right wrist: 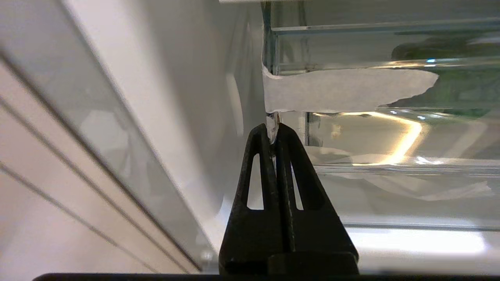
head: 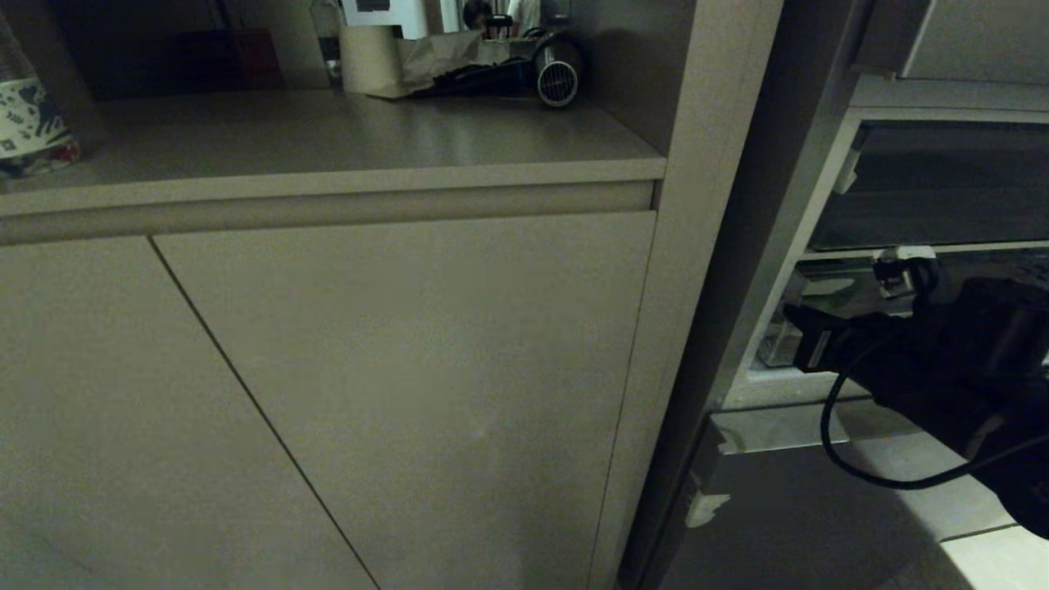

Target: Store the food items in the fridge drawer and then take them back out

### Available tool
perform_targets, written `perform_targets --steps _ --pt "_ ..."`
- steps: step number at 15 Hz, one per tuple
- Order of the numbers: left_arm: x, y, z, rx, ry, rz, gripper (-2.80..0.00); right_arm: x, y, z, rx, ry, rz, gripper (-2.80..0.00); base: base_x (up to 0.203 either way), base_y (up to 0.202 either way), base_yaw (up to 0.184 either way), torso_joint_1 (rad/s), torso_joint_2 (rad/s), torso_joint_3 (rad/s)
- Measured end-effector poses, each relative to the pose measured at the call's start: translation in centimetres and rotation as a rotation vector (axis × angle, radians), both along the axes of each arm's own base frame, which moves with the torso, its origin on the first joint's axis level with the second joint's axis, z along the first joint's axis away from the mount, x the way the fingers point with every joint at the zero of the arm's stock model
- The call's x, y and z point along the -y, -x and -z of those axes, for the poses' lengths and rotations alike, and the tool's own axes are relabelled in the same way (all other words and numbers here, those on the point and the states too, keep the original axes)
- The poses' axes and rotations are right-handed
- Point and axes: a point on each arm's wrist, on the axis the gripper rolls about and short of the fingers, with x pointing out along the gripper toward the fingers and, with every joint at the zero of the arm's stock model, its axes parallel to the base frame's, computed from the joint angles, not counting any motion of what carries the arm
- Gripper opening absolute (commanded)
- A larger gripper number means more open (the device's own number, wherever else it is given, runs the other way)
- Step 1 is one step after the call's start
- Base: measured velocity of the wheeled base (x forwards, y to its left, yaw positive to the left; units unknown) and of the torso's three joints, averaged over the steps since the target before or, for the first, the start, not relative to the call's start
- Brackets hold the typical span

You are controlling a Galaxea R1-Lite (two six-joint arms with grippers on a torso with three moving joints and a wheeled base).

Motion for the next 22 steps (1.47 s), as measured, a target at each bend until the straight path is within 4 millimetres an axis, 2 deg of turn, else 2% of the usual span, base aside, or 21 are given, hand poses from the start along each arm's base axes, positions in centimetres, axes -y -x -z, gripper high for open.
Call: perform_targets --steps 5,13,16,22 --pt "0.0 0.0 0.0 0.0 0.0 0.0 -2.8 0.1 4.3 -0.4 -0.007 -0.006 -0.019 -2.8 0.0 0.0 0.0 0.0 0.0 0.0" --pt "0.0 0.0 0.0 0.0 0.0 0.001 -2.8 0.6 13.1 0.4 0.003 -0.023 -0.07 -2.8 0.0 0.0 0.0 0.0 0.0 0.0" --pt "0.0 0.0 0.0 0.0 0.0 0.0 -2.8 1.0 15.2 0.7 0.023 -0.027 -0.071 -2.8 0.0 0.0 0.0 0.008 0.0 0.0" --pt "0.0 0.0 0.0 0.0 0.0 0.0 -2.8 1.3 17.1 0.9 0.056 -0.032 -0.07 -2.8 0.0 0.0 0.0 0.0 0.0 0.0"
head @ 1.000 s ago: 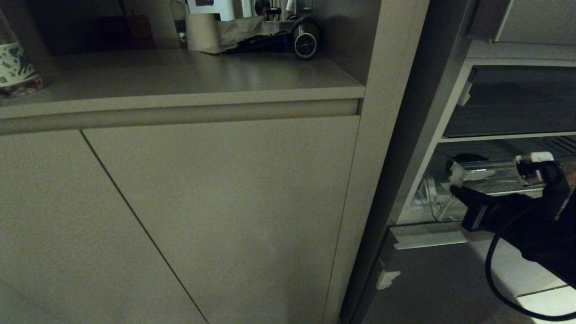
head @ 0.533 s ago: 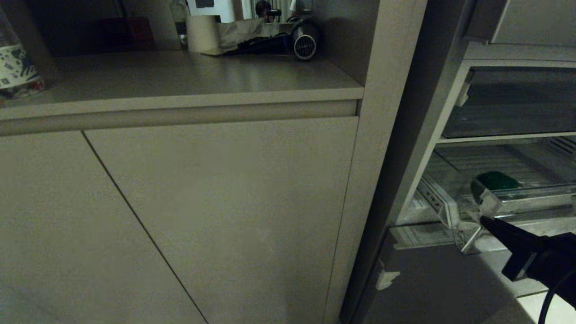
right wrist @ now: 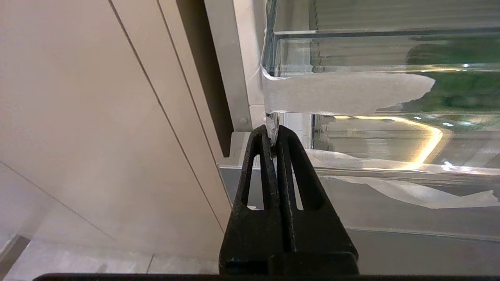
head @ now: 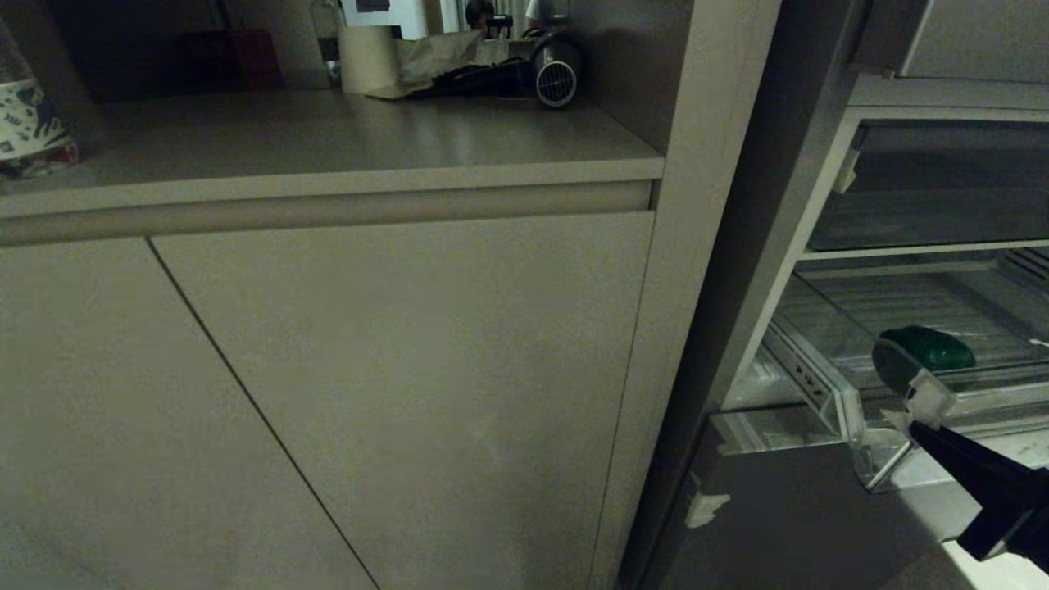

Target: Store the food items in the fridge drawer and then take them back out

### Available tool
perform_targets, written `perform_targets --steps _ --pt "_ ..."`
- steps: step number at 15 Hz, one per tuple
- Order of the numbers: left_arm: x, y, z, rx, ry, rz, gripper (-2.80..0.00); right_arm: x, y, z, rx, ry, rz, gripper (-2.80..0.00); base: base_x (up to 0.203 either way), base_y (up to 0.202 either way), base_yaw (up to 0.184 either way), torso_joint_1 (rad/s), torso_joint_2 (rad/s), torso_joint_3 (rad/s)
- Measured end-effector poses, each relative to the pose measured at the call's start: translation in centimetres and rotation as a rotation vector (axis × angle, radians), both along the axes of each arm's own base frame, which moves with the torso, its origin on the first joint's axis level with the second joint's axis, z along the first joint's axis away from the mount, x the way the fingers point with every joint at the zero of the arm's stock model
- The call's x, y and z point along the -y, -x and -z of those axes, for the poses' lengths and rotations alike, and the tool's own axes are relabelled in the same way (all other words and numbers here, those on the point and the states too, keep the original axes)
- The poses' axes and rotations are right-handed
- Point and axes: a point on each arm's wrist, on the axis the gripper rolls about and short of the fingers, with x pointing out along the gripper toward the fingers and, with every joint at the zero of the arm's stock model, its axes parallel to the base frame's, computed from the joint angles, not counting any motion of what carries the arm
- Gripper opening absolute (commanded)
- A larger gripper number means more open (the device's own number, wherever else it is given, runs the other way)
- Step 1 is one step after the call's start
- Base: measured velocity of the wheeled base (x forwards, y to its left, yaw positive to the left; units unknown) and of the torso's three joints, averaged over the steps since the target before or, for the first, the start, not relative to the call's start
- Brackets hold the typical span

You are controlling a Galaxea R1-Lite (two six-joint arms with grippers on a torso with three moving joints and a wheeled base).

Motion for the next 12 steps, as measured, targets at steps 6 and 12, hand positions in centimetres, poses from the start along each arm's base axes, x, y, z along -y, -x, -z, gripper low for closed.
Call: perform_targets --steps 6,12 --pt "0.0 0.0 0.0 0.0 0.0 0.0 -2.8 0.5 2.6 0.2 -0.008 0.001 0.001 -2.8 0.0 0.0 0.0 0.0 0.0 0.0" --pt "0.0 0.0 0.0 0.0 0.0 0.0 -2.8 1.6 8.5 -0.7 -0.016 -0.001 -0.004 0.0 0.0 0.0 0.0 0.0 0.0 0.0"
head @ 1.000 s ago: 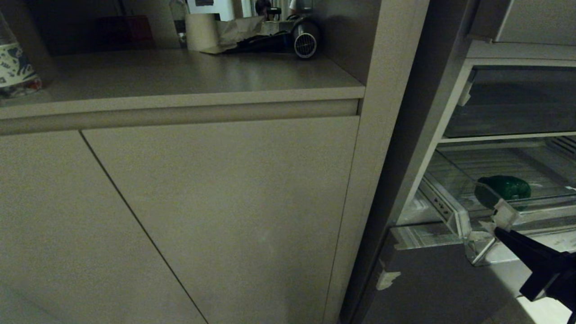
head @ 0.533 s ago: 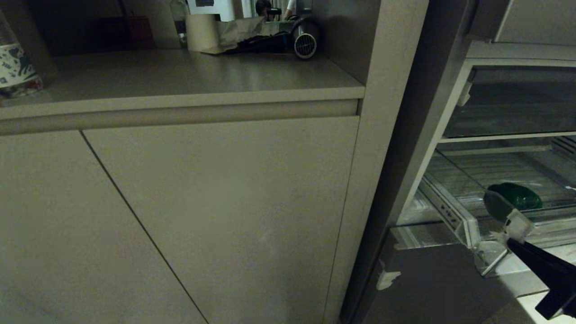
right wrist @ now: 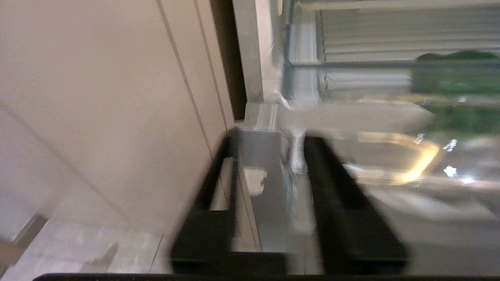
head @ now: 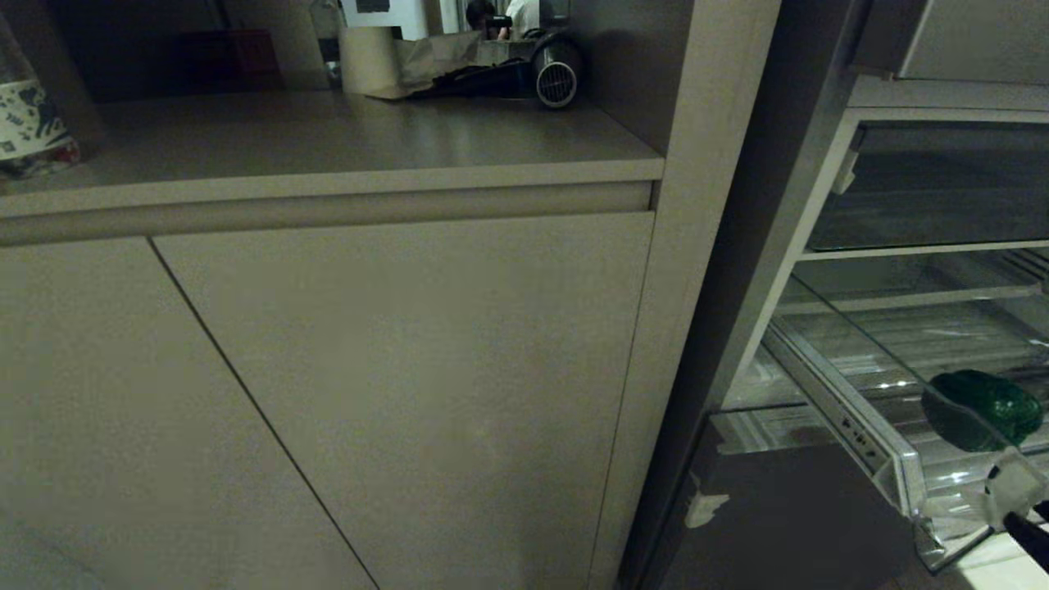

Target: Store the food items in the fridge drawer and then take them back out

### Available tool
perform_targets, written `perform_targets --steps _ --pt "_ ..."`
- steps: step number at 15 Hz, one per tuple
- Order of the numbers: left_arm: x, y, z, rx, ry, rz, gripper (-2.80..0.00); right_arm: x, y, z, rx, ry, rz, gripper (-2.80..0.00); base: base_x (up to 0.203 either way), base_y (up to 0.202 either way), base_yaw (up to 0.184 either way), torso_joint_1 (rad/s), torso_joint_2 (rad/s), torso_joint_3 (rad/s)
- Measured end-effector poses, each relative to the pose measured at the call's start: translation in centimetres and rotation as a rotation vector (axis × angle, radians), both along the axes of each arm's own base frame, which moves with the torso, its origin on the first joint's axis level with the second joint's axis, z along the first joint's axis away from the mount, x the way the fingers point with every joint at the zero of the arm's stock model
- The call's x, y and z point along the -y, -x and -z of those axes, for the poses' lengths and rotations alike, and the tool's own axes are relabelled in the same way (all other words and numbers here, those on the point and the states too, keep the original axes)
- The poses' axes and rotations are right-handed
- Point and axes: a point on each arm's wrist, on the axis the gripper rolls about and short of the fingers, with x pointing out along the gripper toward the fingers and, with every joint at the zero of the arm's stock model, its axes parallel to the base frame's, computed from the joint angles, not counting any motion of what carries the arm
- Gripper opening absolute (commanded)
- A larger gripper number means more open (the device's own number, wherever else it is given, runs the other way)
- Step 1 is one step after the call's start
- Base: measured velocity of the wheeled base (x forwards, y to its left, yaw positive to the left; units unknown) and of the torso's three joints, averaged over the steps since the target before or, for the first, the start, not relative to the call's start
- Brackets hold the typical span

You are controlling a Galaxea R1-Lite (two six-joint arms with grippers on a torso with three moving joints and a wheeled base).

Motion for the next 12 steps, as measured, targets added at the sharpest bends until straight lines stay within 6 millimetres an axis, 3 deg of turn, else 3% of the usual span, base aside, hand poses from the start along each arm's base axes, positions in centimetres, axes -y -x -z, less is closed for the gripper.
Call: perform_targets --steps 3,6,9,10,11,12 --pt "0.0 0.0 0.0 0.0 0.0 0.0 -2.8 0.6 3.0 0.2 -0.073 -0.027 0.008 0.0 0.0 0.0 0.0 0.0 0.0 0.0" --pt "0.0 0.0 0.0 0.0 0.0 0.0 -2.8 0.8 4.1 0.0 -0.057 -0.06 0.017 0.0 0.0 0.0 0.0 0.0 0.0 0.0" --pt "0.0 0.0 0.0 0.0 0.0 0.0 -2.8 1.0 5.1 -2.6 0.029 -0.073 0.016 0.0 0.0 0.0 0.0 0.0 0.0 0.0" --pt "0.0 0.0 0.0 0.0 0.0 0.0 -2.8 1.0 5.2 -3.6 0.04 -0.076 0.017 -2.58 0.0 0.0 0.0 0.0 0.0 0.0" --pt "0.0 0.0 0.0 0.0 0.0 0.0 -2.8 1.0 5.1 -4.6 0.04 -0.077 0.023 -2.8 0.0 0.0 0.0 0.0 0.0 0.0" --pt "0.0 0.0 0.0 0.0 0.0 0.0 -2.8 1.0 4.8 -5.5 0.038 -0.077 0.035 -2.8 0.0 0.0 0.0 0.0 0.0 0.0"
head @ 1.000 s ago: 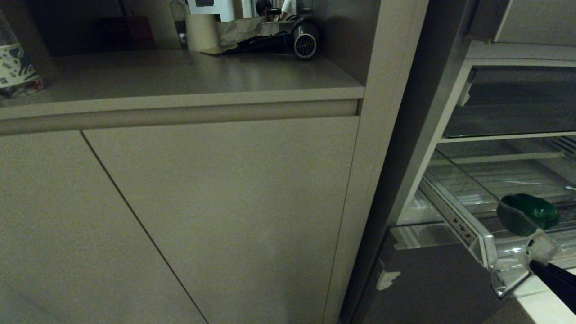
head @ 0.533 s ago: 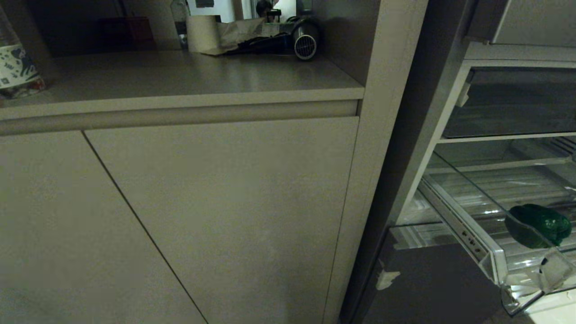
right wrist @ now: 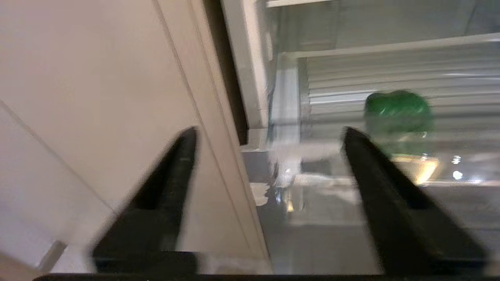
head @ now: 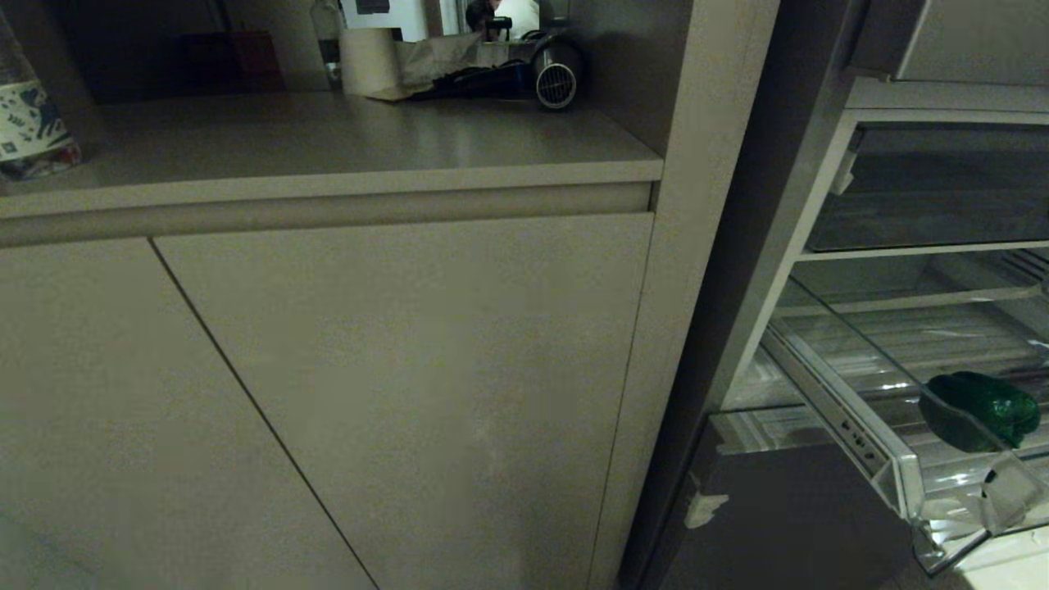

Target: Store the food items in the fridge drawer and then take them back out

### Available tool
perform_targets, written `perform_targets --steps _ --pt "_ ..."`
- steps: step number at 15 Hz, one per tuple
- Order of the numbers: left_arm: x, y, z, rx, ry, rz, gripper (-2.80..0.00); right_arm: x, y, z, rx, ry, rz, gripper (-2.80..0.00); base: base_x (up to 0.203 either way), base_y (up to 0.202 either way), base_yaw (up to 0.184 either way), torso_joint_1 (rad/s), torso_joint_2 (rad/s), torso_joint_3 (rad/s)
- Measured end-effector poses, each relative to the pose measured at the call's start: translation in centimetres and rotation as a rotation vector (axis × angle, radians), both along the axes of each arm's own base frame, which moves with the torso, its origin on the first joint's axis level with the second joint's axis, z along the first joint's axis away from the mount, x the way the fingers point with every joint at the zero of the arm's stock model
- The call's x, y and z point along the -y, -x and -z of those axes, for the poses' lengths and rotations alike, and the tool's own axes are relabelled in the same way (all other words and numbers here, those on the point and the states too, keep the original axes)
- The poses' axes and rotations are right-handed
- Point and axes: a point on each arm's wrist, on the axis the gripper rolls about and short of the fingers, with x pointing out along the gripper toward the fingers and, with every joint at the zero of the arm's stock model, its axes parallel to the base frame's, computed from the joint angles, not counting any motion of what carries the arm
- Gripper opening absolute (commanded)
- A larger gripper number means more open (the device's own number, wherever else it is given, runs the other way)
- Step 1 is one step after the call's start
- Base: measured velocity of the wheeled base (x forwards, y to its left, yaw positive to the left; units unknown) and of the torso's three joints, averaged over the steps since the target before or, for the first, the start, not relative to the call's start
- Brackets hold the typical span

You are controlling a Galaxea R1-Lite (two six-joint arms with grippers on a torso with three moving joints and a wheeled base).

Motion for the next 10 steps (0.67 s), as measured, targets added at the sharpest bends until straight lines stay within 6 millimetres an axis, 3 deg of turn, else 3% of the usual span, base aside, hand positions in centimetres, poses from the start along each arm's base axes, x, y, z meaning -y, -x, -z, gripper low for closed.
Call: perform_targets --steps 3,7,10 --pt "0.0 0.0 0.0 0.0 0.0 0.0 -2.8 -0.4 -2.7 -2.4 -0.075 0.012 0.07 -2.8 0.0 0.0 0.0 0.0 0.0 0.0" --pt "0.0 0.0 0.0 0.0 0.0 0.0 -2.8 -1.0 -9.1 -5.4 -0.214 0.05 0.222 -2.8 0.0 0.0 0.0 0.0 0.0 0.0" --pt "0.0 0.0 0.0 0.0 0.0 0.0 -2.8 -1.0 -13.1 -5.5 -0.324 0.081 0.3 -2.8 0.0 0.0 0.0 0.0 0.0 0.0"
